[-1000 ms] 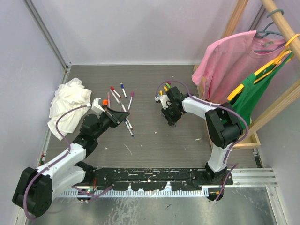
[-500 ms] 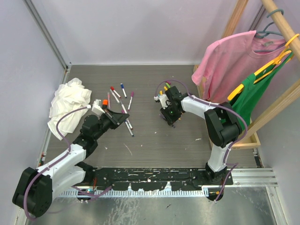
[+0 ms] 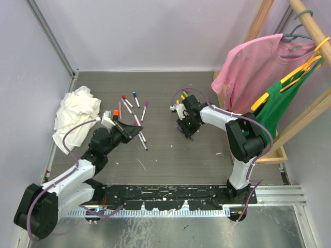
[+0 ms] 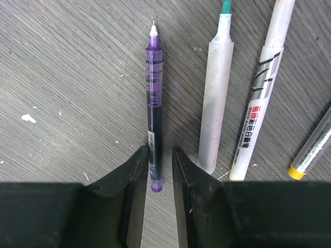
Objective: Open the pen caps
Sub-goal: Place the pen at the center of the board, then place the pen cap at the center of the board.
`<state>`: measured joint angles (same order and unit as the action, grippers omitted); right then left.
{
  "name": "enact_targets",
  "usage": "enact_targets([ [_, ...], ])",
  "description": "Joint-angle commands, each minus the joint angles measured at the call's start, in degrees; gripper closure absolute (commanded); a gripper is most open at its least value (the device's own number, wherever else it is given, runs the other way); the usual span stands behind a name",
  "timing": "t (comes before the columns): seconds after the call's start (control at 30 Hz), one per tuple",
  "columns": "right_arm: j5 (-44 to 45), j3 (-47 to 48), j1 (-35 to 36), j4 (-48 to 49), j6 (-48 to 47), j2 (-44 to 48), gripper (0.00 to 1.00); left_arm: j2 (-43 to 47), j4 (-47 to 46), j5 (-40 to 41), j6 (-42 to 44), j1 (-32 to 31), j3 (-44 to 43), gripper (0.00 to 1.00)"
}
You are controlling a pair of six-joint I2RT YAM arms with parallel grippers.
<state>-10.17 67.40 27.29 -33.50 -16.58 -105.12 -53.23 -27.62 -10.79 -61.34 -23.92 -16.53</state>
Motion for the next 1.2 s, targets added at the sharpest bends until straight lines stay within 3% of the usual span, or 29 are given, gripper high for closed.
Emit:
enact_targets([
  [0.0,-1.1,1.6,0.2,0.8,0.4,3.4,0.68,-0.6,-5.1,-1.1,-1.2,0.1,0.1,1.0],
  [0.47,-5.7,0.6,-0.5,1.9,0.0,9.9,0.67,-6.0,-7.5,-2.7,-2.0,0.1,-1.8,0.98],
  [0.8,-11.0,-1.5,-2.9,4.8,-0.6,18.8,0.68,-18.4,-3.5,-4.0,-2.0,-0.7,-11.1,0.99],
  [0.9,-11.7,-1.8,-3.3,5.0,-0.6,20.0,0.68,-24.5,1.4,-2.3,-1.4,-2.0,-16.7,0.99],
  [1.17,-12.7,-2.1,-5.2,5.4,-0.7,21.5,0.68,-43.3,30.9,7.5,1.5,-8.0,-42.8,1.0],
])
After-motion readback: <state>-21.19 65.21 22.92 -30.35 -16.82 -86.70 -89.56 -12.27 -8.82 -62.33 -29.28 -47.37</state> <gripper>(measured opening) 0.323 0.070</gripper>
